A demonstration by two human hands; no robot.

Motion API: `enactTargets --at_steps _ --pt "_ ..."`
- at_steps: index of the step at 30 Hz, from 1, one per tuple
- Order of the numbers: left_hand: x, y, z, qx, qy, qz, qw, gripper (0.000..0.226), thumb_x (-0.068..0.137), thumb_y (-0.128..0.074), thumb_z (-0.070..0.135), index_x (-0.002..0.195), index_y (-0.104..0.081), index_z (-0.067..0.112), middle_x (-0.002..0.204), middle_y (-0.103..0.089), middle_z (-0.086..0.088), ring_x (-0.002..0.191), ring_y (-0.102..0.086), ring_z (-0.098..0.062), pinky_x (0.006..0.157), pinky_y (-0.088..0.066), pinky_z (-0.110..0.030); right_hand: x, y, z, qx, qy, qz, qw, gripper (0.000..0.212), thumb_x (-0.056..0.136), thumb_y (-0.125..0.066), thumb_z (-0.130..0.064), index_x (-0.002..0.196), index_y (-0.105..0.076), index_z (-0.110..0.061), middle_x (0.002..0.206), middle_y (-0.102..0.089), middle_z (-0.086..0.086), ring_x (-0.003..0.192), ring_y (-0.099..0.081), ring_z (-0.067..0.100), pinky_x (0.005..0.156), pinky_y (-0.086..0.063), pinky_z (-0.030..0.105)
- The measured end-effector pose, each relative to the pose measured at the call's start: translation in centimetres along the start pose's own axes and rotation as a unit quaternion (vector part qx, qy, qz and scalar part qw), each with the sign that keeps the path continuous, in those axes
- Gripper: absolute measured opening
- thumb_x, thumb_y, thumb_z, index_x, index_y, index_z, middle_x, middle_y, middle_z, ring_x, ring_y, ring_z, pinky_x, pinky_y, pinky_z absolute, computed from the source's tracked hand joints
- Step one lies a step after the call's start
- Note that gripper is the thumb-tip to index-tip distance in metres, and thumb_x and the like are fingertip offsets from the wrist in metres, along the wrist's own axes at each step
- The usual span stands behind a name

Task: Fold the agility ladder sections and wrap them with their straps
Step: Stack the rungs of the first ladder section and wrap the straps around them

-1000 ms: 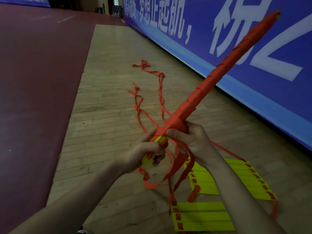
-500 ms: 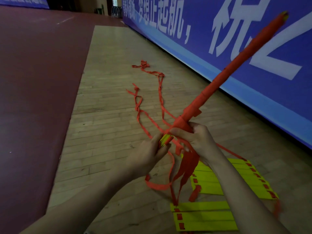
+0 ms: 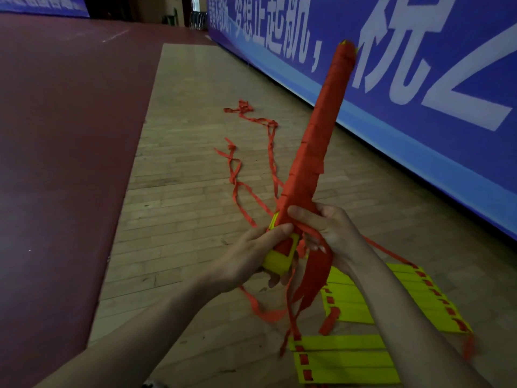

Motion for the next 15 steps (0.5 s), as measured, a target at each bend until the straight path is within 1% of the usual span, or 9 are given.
enactTargets --at_steps 2,4,5,7,8,9,11,13,15 --pt "0.0 0.5 0.0 0.07 0.005 0.008 0.998 0.048 0.097 -0.036 0.043 0.083 -0.06 0.003 0.07 -0.062 -0.019 0.055 -0.06 -0.024 0.05 -0.049 -0.028 0.1 0.2 0.5 -0.002 -0.009 0.008 1.0 0.018 0.084 -0.065 -0.01 0.069 -0.056 -0.006 0.034 -0.039 -0.007 0.025 -0.03 0.004 0.029 -0.025 0.016" --pt "0.3 2.2 -0.1 0.188 -0.012 0.086 0.978 0.063 0.098 -0.03 0.053 0.075 -0.06 0.002 0.062 -0.061 -0.009 0.055 -0.058 -0.011 0.053 -0.048 -0.029 0.1 0.3 1.0 0.004 -0.023 0.005 1.0 0.014 0.082 -0.066 -0.012 0.074 -0.057 -0.004 0.035 -0.04 -0.007 0.025 -0.029 0.003 0.029 -0.024 0.016" --pt "0.4 3.4 0.1 0.271 -0.049 0.146 0.95 0.064 0.099 -0.03 0.054 0.079 -0.06 0.001 0.066 -0.06 -0.008 0.059 -0.055 -0.007 0.058 -0.046 -0.031 0.2 0.4 1.3 0.007 -0.028 -0.003 1.0 0.015 0.079 -0.067 -0.015 0.078 -0.058 -0.003 0.035 -0.039 -0.006 0.025 -0.029 0.003 0.029 -0.024 0.016" --pt "-0.1 5.3 1.6 0.457 -0.198 0.252 0.83 0.032 0.101 -0.043 0.032 0.099 -0.057 0.004 0.089 -0.058 -0.006 0.08 -0.052 -0.006 0.07 -0.044 -0.029 0.2 0.4 1.8 -0.006 -0.04 -0.022 0.999 0.026 0.071 -0.069 -0.022 0.083 -0.058 -0.003 0.036 -0.036 -0.004 0.025 -0.028 0.003 0.029 -0.025 0.016" --pt "-0.3 5.4 2.1 0.535 -0.254 0.255 0.764 0.023 0.096 -0.051 0.021 0.113 -0.053 0.005 0.105 -0.055 -0.009 0.096 -0.052 -0.011 0.079 -0.046 -0.03 0.1 0.3 2.0 -0.021 -0.045 -0.035 0.998 0.027 0.069 -0.07 -0.024 0.082 -0.058 -0.004 0.037 -0.036 -0.005 0.025 -0.028 0.003 0.029 -0.025 0.017" --pt "-0.2 5.4 2.0 0.598 -0.286 0.232 0.712 0.037 0.091 -0.058 0.016 0.125 -0.047 0.008 0.121 -0.05 -0.012 0.113 -0.049 -0.019 0.092 -0.046 -0.033 -0.1 0.1 2.2 -0.037 -0.048 -0.053 0.997 0.025 0.068 -0.069 -0.026 0.079 -0.058 -0.006 0.036 -0.037 -0.005 0.025 -0.028 0.003 0.03 -0.025 0.016" --pt "0.0 5.1 1.8 0.673 -0.318 0.163 0.648 0.058 0.087 -0.06 0.027 0.14 -0.038 0.017 0.143 -0.037 -0.012 0.138 -0.031 -0.03 0.114 -0.028 -0.046 -0.5 -0.2 2.7 -0.069 -0.064 -0.088 0.992 0.028 0.066 -0.07 -0.029 0.08 -0.059 -0.007 0.036 -0.038 -0.006 0.024 -0.028 0.003 0.031 -0.025 0.017" --pt "-0.3 4.3 2.3 0.702 -0.341 0.113 0.615 0.058 0.088 -0.054 0.037 0.143 -0.041 0.023 0.151 -0.034 -0.008 0.145 -0.02 -0.031 0.118 -0.013 -0.053 -0.9 -0.4 3.4 -0.09 -0.092 -0.118 0.985 0.042 0.06 -0.072 -0.035 0.084 -0.057 -0.004 0.035 -0.037 -0.004 0.024 -0.028 0.003 0.03 -0.025 0.016" --pt "-0.7 3.7 2.2 0.696 -0.36 0.073 0.617 0.051 0.088 -0.054 0.037 0.136 -0.052 0.022 0.149 -0.04 -0.008 0.145 -0.022 -0.029 0.117 -0.009 -0.057 -1.6 -0.8 3.8 -0.095 -0.125 -0.15 0.976 0.038 0.064 -0.068 -0.032 0.083 -0.055 -0.003 0.033 -0.036 -0.004 0.023 -0.028 0.003 0.028 -0.024 0.014"
Point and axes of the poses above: each hand's wrist, its own x-axis towards the middle knuckle, its own y-axis out of the back of the hand, z = x × y, the point moved 6 cm from there along x, towards the middle knuckle
